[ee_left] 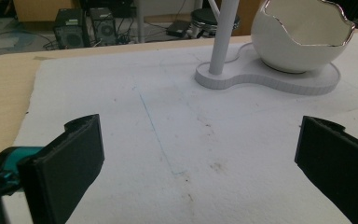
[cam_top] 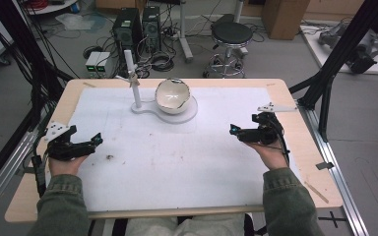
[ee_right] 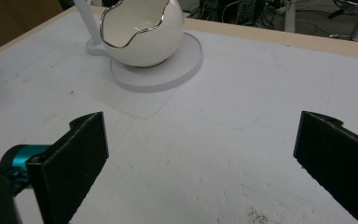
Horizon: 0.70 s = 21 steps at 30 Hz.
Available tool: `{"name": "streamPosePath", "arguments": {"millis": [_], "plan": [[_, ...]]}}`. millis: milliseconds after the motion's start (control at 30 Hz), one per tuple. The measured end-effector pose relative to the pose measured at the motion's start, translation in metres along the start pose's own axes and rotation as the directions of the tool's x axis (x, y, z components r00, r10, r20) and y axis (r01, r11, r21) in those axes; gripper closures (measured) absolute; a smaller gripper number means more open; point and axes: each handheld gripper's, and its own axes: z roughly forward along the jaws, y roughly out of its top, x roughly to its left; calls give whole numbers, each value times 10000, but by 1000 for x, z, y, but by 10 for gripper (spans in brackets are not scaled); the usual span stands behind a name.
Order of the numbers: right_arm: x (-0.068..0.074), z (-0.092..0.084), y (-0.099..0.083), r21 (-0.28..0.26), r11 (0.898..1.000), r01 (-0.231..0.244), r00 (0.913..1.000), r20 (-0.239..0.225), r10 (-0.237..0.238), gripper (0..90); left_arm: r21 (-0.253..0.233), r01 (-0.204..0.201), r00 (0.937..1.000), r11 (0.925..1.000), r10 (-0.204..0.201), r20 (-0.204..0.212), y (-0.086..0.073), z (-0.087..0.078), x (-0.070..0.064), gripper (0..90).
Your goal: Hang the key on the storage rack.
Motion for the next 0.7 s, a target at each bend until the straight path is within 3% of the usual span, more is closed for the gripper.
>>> {"name": "streamPosePath", "arguments": {"millis": [267,700], "plan": [[-4,1,-22,91,9995,298,9982,523,-302,20,-28,37,10000,10000,-38,-27,0,0,1,17],[-13,-6,-42,-74,10000,-58,9951,982,65,20,-29,-12,10000,10000,12,-13,0,0,0,17]]}}
